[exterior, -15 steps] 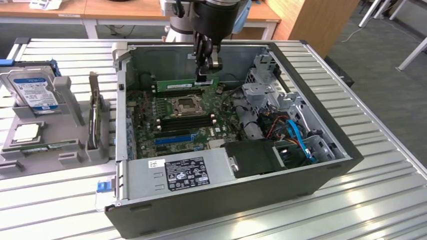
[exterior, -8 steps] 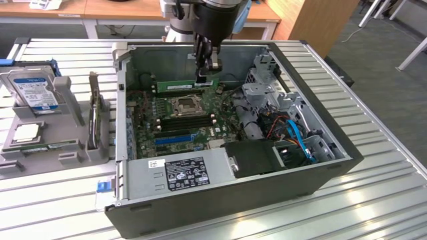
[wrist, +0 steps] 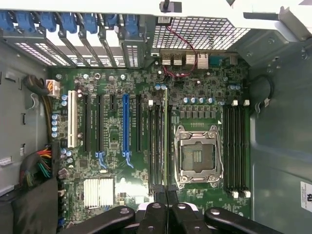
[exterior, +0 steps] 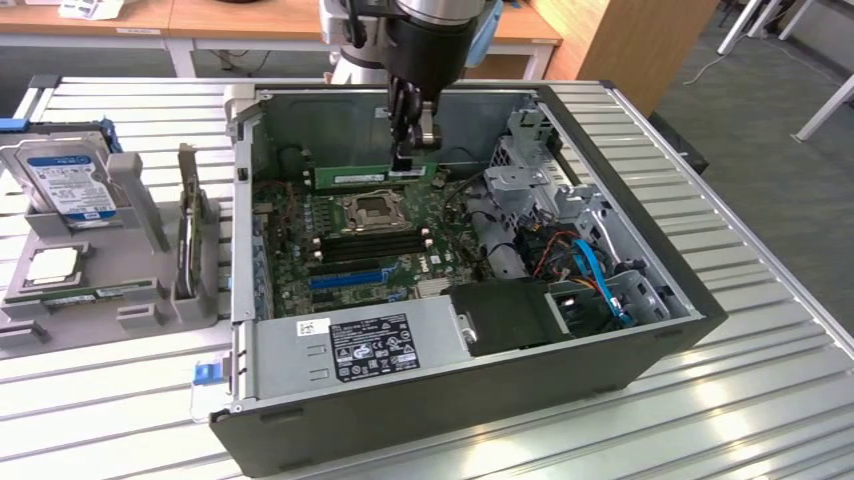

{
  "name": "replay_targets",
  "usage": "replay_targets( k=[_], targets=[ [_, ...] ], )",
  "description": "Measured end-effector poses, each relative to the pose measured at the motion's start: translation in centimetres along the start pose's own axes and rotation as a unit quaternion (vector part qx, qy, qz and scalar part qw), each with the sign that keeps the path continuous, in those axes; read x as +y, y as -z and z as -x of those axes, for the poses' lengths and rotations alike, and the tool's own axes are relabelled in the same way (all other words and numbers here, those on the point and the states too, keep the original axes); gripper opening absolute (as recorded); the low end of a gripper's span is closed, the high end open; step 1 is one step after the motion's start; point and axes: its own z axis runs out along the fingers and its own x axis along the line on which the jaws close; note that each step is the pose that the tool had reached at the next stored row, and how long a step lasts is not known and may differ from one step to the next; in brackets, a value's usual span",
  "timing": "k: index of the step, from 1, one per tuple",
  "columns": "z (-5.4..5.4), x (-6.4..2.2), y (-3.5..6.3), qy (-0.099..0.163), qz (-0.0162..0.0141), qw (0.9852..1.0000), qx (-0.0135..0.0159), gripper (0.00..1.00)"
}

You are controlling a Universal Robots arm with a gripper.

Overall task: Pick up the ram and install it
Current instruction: 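Insert the ram into the slot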

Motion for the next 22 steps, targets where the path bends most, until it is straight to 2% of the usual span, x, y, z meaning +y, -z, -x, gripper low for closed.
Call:
replay_targets(
  k=[22],
  targets=[
    [-0.3, -0.11, -3.06, -0.002, -0.0002, 1.0000, 0.0000, 0.11]
  ],
)
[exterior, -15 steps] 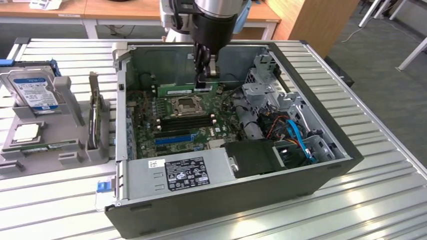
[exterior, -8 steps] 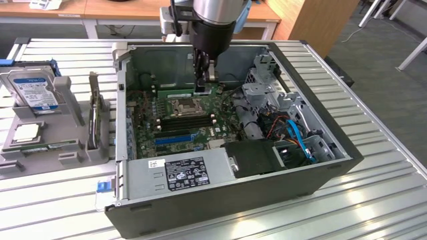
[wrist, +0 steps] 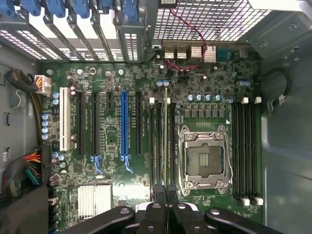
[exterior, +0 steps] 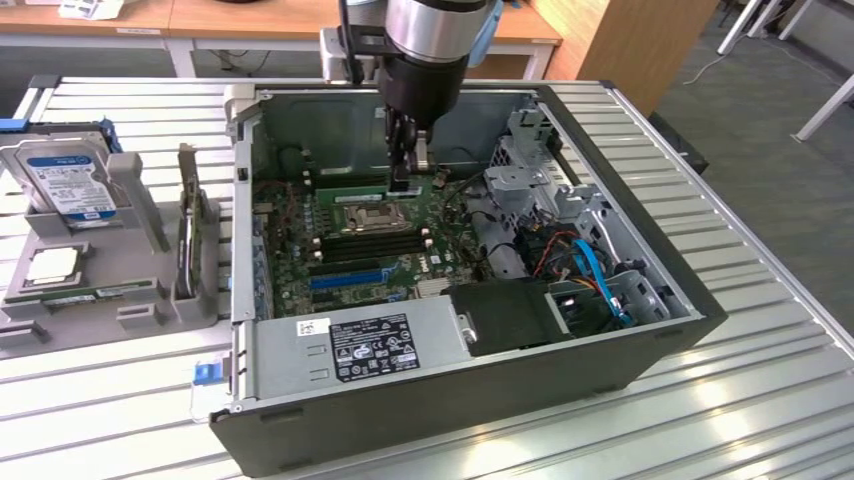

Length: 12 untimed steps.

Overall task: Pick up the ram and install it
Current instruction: 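Insert the ram into the slot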

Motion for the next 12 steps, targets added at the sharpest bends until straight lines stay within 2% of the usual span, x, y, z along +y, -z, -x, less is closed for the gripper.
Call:
replay_targets(
  k=[12],
  targets=[
    [-0.2, -0.06, -1.50, 0.000, 0.0000, 1.0000, -0.0001, 0.11]
  ],
)
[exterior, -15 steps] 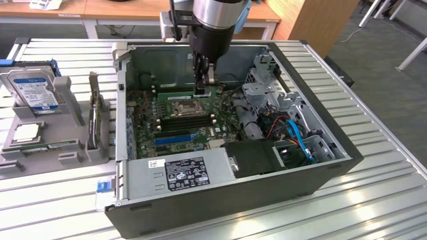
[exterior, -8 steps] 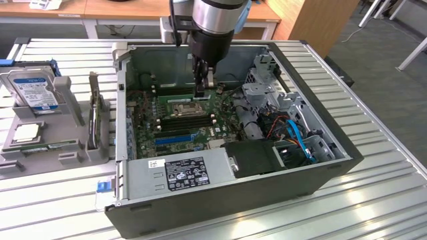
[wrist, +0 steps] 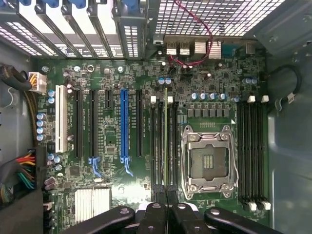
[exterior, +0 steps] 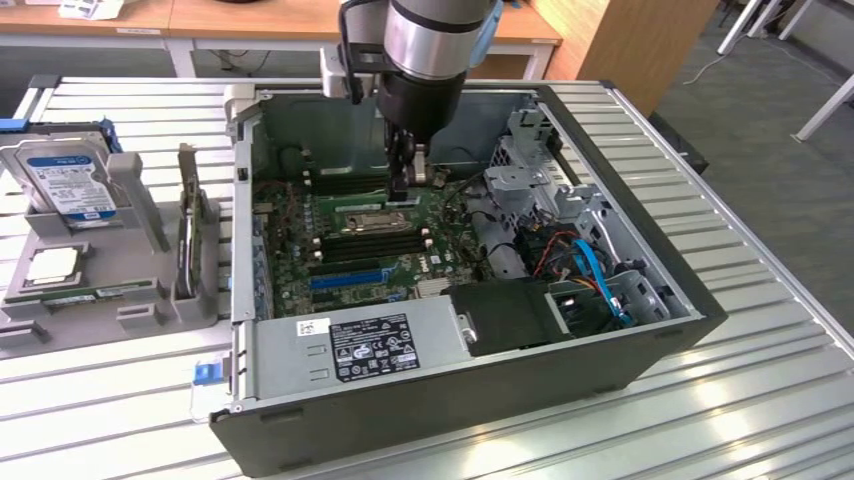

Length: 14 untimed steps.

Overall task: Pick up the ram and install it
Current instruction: 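Insert the ram into the slot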

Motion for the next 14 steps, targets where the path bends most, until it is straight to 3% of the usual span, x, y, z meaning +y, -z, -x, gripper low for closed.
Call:
replay_targets(
  k=[14],
  targets=[
    [-0.3, -0.07, -1.70, 0.000, 0.0000, 1.0000, 0.0000, 0.11]
  ],
)
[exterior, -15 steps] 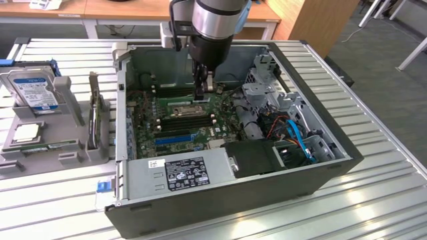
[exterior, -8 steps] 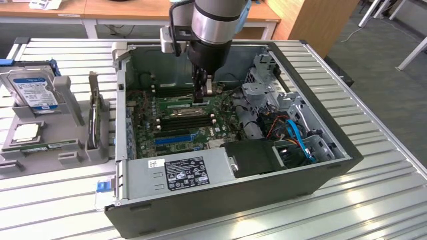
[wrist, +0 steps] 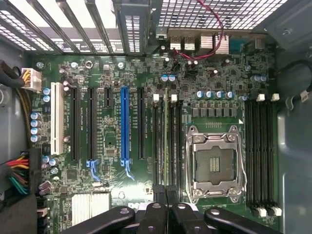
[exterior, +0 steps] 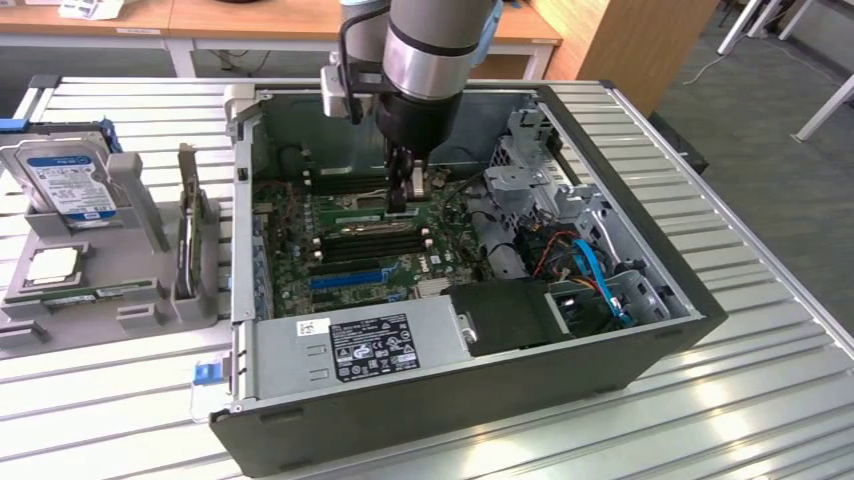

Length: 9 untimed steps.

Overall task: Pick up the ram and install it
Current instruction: 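Insert the ram into the slot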

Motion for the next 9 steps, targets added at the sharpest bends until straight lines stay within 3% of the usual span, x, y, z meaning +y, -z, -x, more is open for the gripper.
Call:
replay_targets(
  k=[9],
  targets=[
    [-0.12, -0.03, -0.66, 0.000, 0.0000, 1.0000, 0.0001, 0.11]
  ],
)
